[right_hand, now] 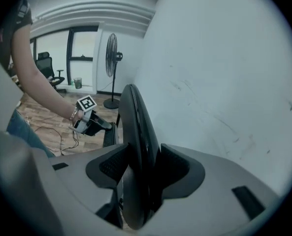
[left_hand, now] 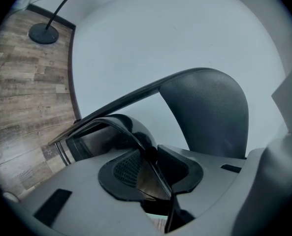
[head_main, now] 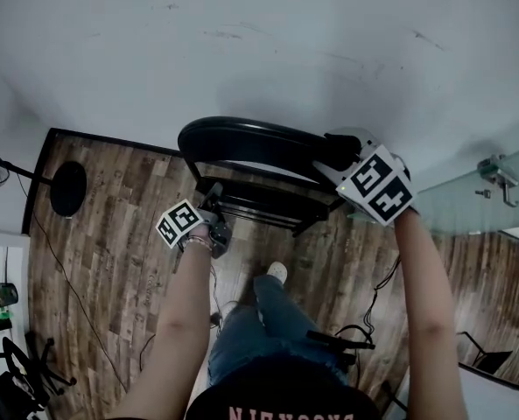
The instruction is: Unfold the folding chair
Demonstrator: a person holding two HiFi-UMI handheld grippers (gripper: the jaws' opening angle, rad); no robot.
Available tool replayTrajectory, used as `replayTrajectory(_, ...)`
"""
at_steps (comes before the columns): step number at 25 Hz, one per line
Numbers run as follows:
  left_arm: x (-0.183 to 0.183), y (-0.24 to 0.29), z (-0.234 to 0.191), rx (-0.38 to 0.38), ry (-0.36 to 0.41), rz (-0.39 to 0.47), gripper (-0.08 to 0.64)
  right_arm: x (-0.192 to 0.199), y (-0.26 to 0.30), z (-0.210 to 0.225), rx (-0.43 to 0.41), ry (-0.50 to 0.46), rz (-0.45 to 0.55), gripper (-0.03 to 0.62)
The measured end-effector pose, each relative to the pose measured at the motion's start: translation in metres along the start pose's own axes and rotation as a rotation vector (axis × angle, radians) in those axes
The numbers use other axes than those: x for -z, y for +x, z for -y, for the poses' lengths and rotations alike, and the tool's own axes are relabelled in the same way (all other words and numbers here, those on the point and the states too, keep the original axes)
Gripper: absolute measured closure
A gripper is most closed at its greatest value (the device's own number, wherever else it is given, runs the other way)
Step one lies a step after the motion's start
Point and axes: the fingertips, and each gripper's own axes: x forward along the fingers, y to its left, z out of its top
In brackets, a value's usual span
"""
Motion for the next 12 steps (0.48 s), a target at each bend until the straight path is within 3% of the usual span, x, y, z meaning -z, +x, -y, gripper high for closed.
replayTrajectory(6,0.012,-0.030,-0.010,0.056,-0.049,-0.034,0.469,-0.001,-0.006,-0.016,0.076,0.039,-0.060,0.379)
replayTrajectory(12,0.024,-0.057,-0.020,0.076,-0.077,-0.057,0.472,-0.002,-0.013,-0.043,0.192,-0.018,-0.127,0.356)
